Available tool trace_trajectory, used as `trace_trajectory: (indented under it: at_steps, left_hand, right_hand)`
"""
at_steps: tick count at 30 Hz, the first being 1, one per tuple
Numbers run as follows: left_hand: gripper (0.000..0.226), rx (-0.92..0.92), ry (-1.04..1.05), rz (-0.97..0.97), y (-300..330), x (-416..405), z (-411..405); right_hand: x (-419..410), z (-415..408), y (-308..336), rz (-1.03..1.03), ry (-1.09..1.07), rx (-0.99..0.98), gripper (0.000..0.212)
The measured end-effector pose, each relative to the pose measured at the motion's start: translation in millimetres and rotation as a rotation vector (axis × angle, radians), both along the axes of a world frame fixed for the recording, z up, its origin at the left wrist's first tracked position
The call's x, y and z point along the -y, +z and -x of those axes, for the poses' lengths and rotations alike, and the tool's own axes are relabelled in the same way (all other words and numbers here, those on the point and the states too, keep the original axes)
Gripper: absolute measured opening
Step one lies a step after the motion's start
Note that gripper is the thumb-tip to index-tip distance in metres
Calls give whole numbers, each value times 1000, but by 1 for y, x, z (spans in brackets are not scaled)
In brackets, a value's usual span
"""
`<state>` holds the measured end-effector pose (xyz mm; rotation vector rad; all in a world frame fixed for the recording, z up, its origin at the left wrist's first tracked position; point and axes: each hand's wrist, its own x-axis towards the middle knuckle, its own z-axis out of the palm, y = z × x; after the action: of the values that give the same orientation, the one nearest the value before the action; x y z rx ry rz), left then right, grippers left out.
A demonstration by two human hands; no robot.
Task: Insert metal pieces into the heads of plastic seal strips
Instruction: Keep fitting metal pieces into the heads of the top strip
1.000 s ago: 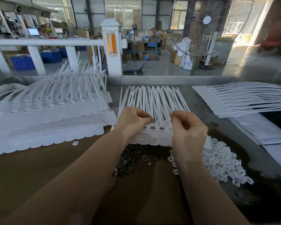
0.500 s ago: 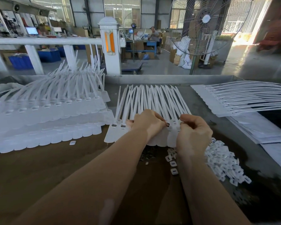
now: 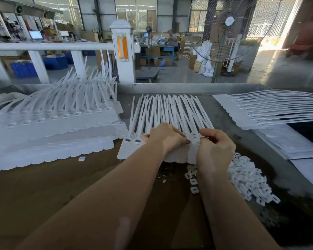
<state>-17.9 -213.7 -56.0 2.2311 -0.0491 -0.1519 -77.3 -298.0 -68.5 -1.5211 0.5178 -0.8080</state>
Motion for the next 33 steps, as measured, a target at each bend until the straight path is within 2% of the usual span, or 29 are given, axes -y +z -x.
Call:
trace_trajectory:
  at_steps: [10,19,26,33]
  left_hand:
    - [14,54,-1,-40,-6,1,0]
    - [16,120,8,-152,-8,1,0]
    - [15,109,7,-109,-10,-1,0]
    - [21,171,-15,-161,-11,-3,2]
  right_hand:
    - [1,2,-1,-6,10,8,36]
    - [2,0,-2,-13,5,11,38]
    - [1,-1,-2,-8,12,9,41]
    - [2,-1,-2,-6,12,5,40]
